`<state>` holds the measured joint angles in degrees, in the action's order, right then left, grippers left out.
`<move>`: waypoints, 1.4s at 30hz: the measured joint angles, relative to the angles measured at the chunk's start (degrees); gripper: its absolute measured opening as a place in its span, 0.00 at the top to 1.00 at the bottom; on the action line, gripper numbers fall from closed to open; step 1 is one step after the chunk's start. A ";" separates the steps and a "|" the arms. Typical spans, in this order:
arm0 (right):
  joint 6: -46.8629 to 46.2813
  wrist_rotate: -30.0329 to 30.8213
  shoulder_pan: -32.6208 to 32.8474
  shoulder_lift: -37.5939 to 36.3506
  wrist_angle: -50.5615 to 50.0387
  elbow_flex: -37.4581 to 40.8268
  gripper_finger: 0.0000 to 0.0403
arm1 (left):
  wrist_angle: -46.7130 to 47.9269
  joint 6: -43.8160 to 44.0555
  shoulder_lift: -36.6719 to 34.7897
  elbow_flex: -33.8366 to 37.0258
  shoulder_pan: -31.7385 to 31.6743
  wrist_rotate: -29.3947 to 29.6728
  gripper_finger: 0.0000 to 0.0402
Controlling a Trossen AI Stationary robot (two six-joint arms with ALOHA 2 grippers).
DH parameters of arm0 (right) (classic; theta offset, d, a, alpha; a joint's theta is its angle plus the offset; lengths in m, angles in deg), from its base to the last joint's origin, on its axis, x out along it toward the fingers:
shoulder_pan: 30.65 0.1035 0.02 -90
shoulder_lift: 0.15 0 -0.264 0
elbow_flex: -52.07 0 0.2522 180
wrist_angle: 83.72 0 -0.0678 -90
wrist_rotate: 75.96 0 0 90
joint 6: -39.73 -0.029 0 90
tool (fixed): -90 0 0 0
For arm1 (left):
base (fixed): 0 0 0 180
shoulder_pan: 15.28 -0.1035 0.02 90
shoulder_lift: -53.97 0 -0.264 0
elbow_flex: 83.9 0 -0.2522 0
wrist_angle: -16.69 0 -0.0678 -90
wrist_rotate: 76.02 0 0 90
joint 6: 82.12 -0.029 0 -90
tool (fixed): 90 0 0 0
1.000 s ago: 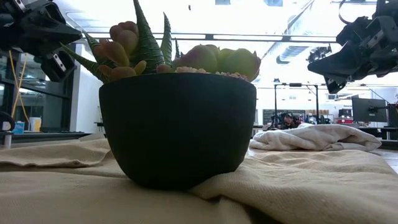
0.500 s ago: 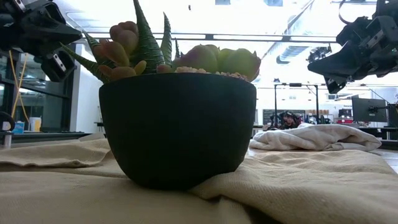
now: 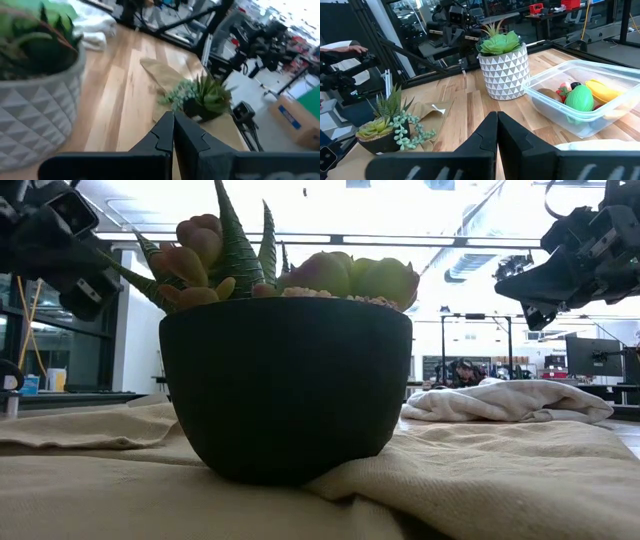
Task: Pick and placing Produce into tupperware
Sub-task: Return to Home Position
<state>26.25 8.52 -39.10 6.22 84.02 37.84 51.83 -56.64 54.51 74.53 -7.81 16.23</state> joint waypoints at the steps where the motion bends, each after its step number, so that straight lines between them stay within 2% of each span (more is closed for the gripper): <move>1: 0.01 0.00 0.00 0.00 0.01 0.00 1.00 | -0.38 -0.07 -0.16 0.00 0.00 0.70 1.00; 5: 0.02 0.00 0.00 0.00 0.02 0.00 1.00 | -3.74 -1.24 -0.18 0.02 -0.45 4.64 1.00; 10: 0.00 0.00 0.00 0.00 0.02 0.00 1.00 | -11.56 -1.14 -0.18 0.00 -4.66 8.80 1.00; 15: 0.02 0.00 0.00 0.00 0.02 0.00 1.00 | -15.87 -1.68 -0.20 0.26 -9.78 9.49 1.00; 20: 0.01 0.00 0.00 0.00 0.02 0.00 1.00 | -26.84 -2.64 -0.19 7.31 -13.33 9.48 1.00; 24: 0.02 0.02 0.00 0.00 0.04 0.00 1.00 | -27.08 1.71 -0.22 7.28 -14.36 9.53 1.00; 28: 0.02 0.01 0.00 0.00 0.04 0.00 1.00 | -28.22 -2.11 -0.21 7.30 -16.01 9.49 1.00; 32: 0.02 0.00 -0.01 0.00 0.04 0.00 1.00 | -25.33 -6.65 -0.20 7.30 -17.27 9.38 1.00; 35: 0.02 0.02 -0.02 0.00 0.04 0.00 1.00 | -23.68 -9.95 -0.16 7.34 -17.26 7.64 1.00; 40: 0.02 0.00 0.00 0.01 0.04 0.00 1.00 | -22.17 -15.99 -0.18 7.30 -17.25 -1.84 1.00; 42: 0.02 0.00 0.00 0.00 0.04 0.00 1.00 | -22.10 -16.15 -0.18 7.30 -17.21 -3.19 1.00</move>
<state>26.27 8.52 -39.10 6.22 84.06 37.84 29.73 -72.79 54.33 81.83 -25.02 13.03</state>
